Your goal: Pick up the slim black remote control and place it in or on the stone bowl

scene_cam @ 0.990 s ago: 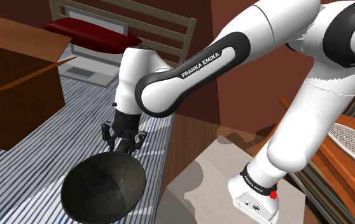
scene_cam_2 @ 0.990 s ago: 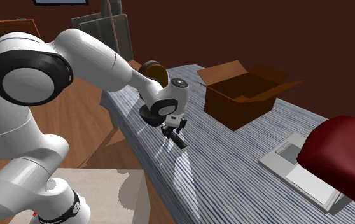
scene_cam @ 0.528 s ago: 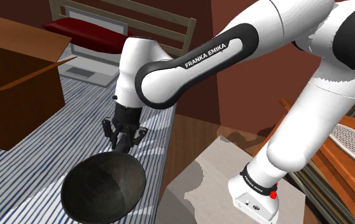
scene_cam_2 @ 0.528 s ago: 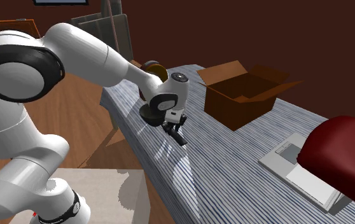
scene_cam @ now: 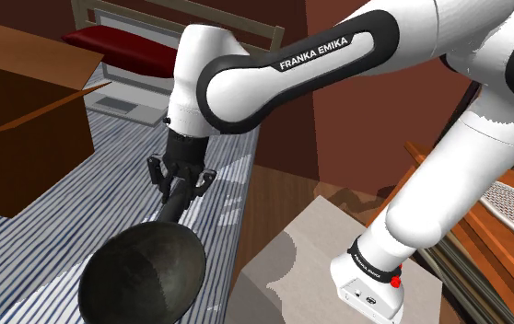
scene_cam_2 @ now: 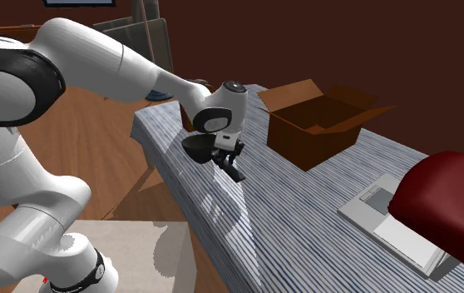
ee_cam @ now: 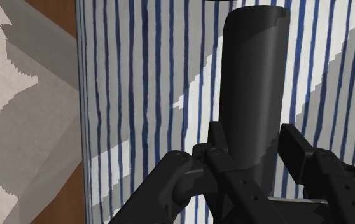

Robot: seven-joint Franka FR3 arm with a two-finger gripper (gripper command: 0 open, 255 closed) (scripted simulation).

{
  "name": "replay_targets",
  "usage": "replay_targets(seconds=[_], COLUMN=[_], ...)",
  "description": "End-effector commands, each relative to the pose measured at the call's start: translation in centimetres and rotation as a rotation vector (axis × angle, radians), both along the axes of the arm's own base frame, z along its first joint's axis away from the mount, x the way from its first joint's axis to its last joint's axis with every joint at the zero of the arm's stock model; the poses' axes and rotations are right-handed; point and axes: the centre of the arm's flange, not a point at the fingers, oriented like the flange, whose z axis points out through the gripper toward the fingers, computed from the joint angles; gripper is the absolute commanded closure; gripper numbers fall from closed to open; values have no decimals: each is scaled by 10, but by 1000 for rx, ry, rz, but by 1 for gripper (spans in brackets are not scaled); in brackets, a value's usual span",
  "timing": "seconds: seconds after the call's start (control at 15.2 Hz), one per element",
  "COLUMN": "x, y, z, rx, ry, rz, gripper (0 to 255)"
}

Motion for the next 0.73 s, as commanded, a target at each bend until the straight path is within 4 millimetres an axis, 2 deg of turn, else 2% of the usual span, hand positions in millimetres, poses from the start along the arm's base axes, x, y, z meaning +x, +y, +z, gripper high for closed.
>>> replay_targets(seconds=[0.0, 0.66], x=[1, 1], y=[1, 1], z=[10, 63], rx=[0, 0], ry=[0, 0], rz=[0, 0], gripper=[255, 255])
